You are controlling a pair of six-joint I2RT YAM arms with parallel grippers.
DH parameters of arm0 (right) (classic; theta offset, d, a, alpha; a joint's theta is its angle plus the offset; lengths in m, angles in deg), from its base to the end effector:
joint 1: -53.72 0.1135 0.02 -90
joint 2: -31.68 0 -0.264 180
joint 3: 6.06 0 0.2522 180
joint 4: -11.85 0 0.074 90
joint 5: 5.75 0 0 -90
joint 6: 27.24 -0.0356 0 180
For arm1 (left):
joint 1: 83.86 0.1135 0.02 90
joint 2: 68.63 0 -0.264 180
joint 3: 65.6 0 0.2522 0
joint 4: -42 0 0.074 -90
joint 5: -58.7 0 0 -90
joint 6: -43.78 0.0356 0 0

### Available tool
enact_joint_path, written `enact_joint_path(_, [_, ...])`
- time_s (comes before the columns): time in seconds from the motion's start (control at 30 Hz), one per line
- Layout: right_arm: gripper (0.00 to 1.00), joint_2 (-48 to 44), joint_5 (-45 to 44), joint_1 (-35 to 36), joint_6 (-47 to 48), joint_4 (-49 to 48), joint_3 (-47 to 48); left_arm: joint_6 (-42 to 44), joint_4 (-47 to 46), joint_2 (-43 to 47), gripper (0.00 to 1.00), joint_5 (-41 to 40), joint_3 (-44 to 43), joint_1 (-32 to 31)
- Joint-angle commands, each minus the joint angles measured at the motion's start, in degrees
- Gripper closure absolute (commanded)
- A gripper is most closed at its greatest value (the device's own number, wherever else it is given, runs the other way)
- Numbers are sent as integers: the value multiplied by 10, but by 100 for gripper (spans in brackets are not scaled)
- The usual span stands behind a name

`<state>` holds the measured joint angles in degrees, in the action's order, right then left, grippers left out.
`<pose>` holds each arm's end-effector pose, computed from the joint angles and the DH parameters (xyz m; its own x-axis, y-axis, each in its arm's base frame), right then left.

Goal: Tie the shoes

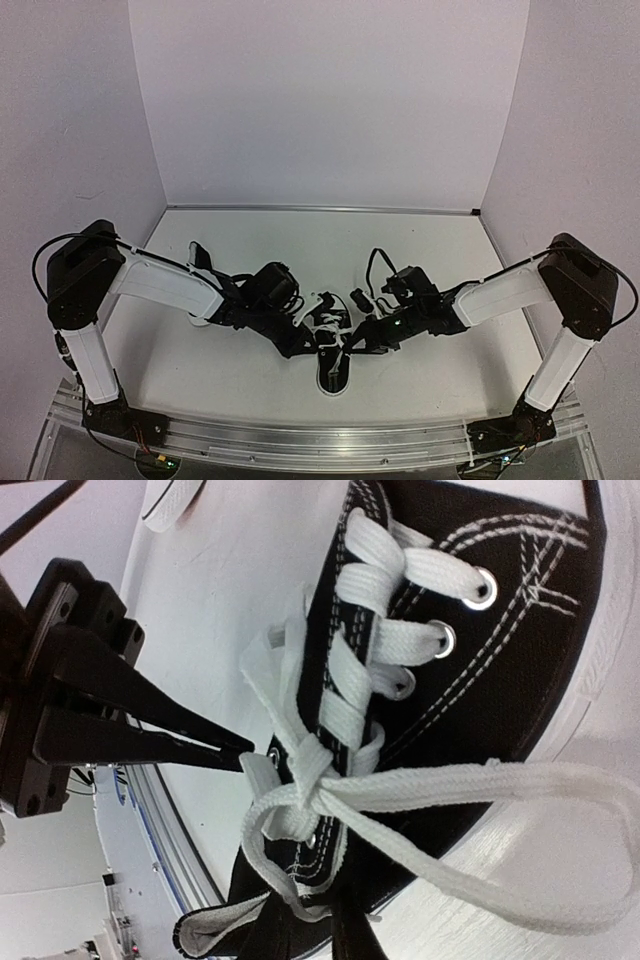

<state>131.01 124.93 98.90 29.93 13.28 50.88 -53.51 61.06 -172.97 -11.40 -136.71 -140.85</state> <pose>0.2105 0.2447 0.1341 -0.8815 -0.3037 -0.3616 -0.4660 0.4351 0.7704 0.1871 -0.3102 0.1460 -0.5420 0.6152 -0.5726 0.8399 0.4191 -0.3447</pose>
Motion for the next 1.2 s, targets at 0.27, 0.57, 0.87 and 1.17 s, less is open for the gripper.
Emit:
enact_joint_path(0.27, [100, -61, -3, 4, 3, 26, -20, 3, -4, 52, 100, -3, 28, 1])
enact_joint_path(0.57, [100, -61, -2, 14, 0, 27, -36, 4, -5, 60, 100, 14, 47, -5])
enact_joint_path(0.87, [100, -69, -7, 18, -4, 25, -56, -2, -5, 80, 100, 14, 74, -9])
enact_joint_path(1.17, [100, -81, -7, 22, -16, 15, -78, -12, -8, 86, 100, 12, 100, -16])
